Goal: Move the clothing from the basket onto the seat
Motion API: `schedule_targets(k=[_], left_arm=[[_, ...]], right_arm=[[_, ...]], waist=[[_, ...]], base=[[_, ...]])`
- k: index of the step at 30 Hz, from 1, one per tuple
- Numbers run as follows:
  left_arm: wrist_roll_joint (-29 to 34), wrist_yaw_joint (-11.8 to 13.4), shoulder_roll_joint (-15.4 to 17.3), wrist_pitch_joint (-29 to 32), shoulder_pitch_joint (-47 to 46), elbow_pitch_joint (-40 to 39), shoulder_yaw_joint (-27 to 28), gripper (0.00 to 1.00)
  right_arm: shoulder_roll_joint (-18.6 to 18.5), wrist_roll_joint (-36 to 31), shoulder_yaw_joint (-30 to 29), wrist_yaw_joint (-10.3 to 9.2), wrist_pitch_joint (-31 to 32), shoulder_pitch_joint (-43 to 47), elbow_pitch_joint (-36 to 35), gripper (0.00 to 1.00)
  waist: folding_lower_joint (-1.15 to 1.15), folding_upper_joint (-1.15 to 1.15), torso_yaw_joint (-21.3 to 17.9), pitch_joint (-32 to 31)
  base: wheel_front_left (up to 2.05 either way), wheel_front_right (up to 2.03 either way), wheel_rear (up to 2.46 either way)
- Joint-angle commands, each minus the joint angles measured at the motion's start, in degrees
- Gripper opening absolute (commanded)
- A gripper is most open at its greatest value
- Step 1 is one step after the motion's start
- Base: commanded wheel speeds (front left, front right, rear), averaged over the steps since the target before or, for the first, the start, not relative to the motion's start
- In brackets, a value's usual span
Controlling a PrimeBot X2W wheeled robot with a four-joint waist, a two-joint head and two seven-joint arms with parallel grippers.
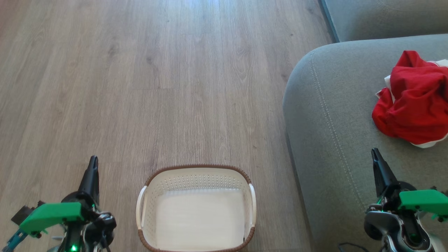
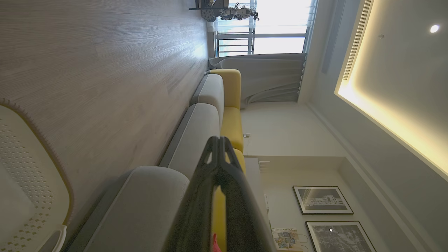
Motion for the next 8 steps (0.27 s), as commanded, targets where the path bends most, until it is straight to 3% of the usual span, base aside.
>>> schedule_targets(k=[1, 8], left_arm=[[-0.14, -0.38, 0.42, 0.45, -2.79, -1.54, 2.11, 0.0], [-0.14, -0.38, 0.42, 0.45, -2.79, -1.54, 2.11, 0.0]], right_arm=[[0.27, 0.11, 1.01, 0.0, 0.51, -2.84, -1.86, 0.0], [0.3, 0.07, 0.96, 0.0, 0.55, -2.85, -1.85, 0.0]], waist=[[0.0, 0.0, 0.0, 0.0], [0.0, 0.0, 0.0, 0.0]], base=[[0.0, 0.0, 0.0], [0.0, 0.0, 0.0]])
